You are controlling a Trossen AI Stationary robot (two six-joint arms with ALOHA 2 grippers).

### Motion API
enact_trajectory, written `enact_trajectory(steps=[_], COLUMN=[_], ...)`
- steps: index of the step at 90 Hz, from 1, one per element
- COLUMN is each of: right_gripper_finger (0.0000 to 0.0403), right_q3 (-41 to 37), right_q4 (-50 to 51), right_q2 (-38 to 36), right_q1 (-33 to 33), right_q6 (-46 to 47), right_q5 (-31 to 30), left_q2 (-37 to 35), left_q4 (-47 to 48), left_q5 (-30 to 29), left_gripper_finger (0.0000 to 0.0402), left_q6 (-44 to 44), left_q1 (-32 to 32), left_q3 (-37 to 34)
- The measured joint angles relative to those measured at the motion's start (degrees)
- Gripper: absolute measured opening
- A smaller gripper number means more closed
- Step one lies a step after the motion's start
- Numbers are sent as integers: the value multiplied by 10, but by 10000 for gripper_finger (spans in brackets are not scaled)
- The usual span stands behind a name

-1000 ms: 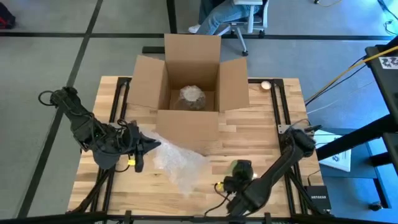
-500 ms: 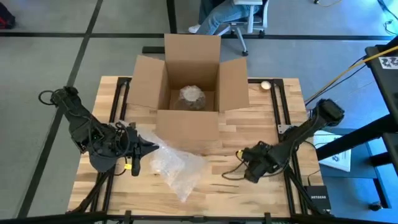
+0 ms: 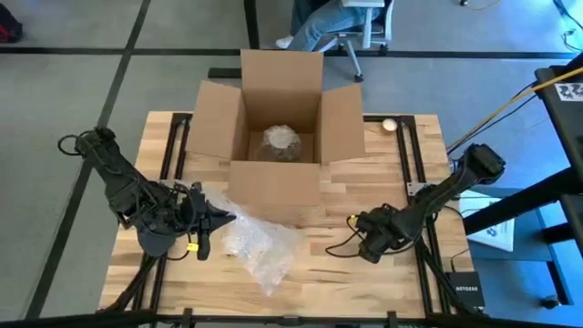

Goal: Wrap mug
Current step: Wrap the green mug with the transparent bubble wrap

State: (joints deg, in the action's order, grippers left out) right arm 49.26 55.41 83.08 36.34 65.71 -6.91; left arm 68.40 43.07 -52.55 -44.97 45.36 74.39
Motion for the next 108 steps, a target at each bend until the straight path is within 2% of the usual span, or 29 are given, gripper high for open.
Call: enact_trajectory(steps=[10, 20, 36, 45, 54, 61, 67, 74, 81, 87, 96, 108], right_gripper_finger=[194, 217, 227, 227, 227, 227, 227, 227, 227, 227, 227, 227], right_q3=[33, 65, 143, 188, 204, 204, 204, 204, 203, 205, 221, 288], right_q4=[33, 60, 128, 99, -7, -130, -256, -394, -547, -654, -705, -656], right_q2=[0, 0, 0, 0, -1, 3, 17, 42, 74, 108, 171, 254], right_q1=[0, 0, 1, 15, 20, 33, 43, 52, 54, 53, 52, 59], right_q6=[0, -6, -15, -17, -61, -129, -218, -339, -459, -557, -662, -776], right_q5=[0, 0, -2, -1, -22, -86, -141, -174, -191, -177, -166, -261], left_q2=[0, 0, 0, 0, 0, 0, 3, 9, 19, 24, 30, 35], left_q4=[0, 0, 0, 0, 0, 0, 0, 0, -2, -8, -10, -13], left_q5=[0, 0, 0, 2, 3, 5, 9, 18, 25, 25, 24, 22], left_gripper_finger=[0, 0, 0, 0, 0, 0, 0, 0, 0, 0, 0, 0], left_q6=[0, 0, -10, -14, -16, -27, -29, -27, -31, -31, -31, -31], left_q1=[0, 0, 1, 1, 1, 1, 1, 1, -1, -4, -10, -21], left_q3=[0, 0, 0, 0, 0, 0, 0, 0, 0, 0, 0, 0])
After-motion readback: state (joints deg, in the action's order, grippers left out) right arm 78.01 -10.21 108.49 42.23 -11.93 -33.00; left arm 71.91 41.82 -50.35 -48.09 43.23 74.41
